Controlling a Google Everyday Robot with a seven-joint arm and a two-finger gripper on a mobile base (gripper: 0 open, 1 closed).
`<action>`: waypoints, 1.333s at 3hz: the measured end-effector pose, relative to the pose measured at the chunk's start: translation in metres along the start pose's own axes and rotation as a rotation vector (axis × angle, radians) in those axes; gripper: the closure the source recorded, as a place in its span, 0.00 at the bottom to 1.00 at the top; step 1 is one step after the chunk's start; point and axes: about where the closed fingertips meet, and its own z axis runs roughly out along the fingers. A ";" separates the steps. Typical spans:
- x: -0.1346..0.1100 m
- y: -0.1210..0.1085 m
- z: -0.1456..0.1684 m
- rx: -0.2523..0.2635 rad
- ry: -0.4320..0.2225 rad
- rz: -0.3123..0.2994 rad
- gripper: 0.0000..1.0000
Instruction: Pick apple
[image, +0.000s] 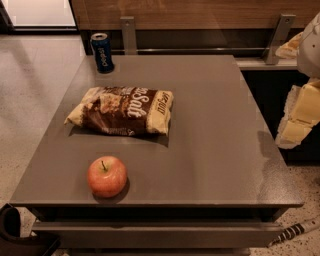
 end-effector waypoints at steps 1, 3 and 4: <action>0.000 0.000 0.000 0.000 0.000 0.000 0.00; -0.011 0.027 0.015 -0.055 -0.194 -0.036 0.00; -0.038 0.053 0.039 -0.071 -0.420 -0.076 0.00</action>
Offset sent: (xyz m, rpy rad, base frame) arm -0.0079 0.0024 -0.0027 0.0922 0.0290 0.0196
